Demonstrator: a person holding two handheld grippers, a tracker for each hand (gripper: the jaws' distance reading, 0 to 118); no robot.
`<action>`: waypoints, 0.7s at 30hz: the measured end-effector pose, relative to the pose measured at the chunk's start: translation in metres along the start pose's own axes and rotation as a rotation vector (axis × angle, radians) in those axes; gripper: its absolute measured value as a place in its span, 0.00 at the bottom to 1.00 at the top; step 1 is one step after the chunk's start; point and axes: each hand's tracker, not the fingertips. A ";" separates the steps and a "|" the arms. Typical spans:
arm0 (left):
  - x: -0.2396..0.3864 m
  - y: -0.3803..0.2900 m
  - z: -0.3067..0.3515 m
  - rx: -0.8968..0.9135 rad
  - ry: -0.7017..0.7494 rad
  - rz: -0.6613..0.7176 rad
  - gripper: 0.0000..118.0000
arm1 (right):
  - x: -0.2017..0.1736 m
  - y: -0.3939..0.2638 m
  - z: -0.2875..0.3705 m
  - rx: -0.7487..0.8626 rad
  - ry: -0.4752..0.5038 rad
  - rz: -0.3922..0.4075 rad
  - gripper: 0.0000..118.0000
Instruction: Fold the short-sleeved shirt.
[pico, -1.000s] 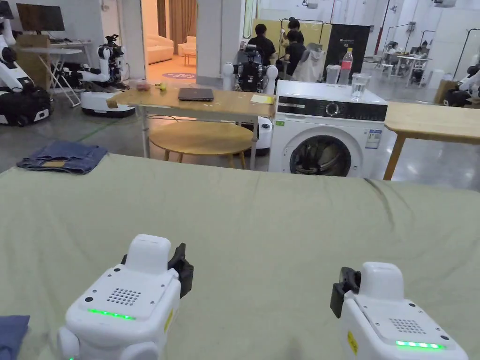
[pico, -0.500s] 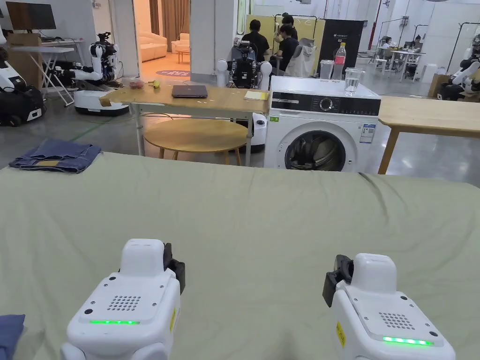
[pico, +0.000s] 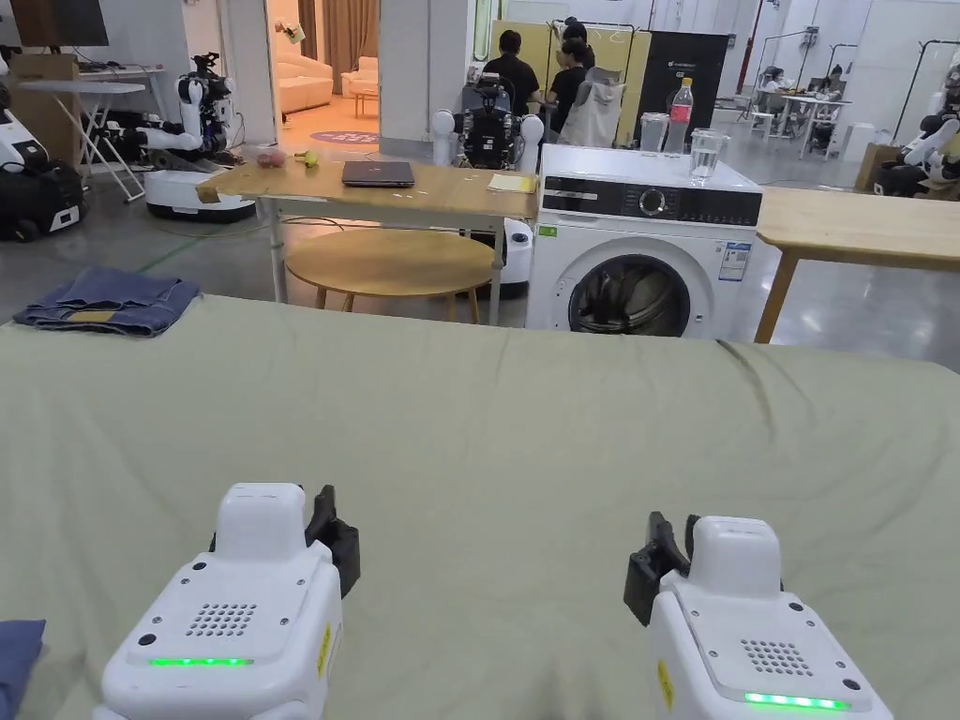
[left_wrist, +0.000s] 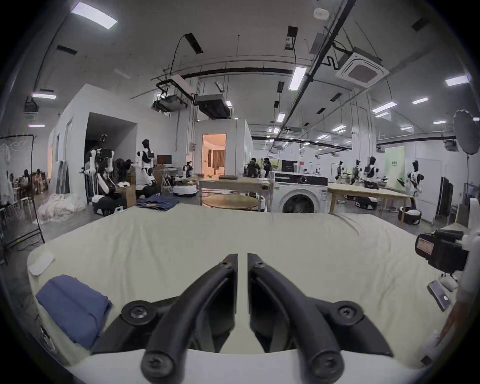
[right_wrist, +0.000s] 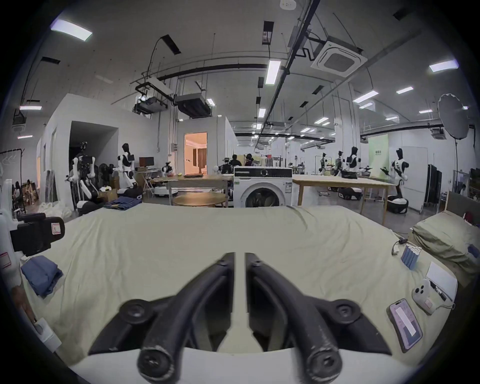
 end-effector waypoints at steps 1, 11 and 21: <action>-0.001 0.000 -0.001 -0.011 -0.015 0.010 0.10 | 0.000 -0.001 -0.001 -0.002 -0.001 -0.004 0.20; -0.002 0.003 0.004 0.016 -0.012 0.043 0.63 | 0.010 0.000 -0.001 0.007 -0.045 -0.056 0.66; -0.006 0.008 -0.001 -0.011 -0.012 0.065 0.69 | 0.017 0.007 -0.004 -0.005 -0.007 -0.084 0.67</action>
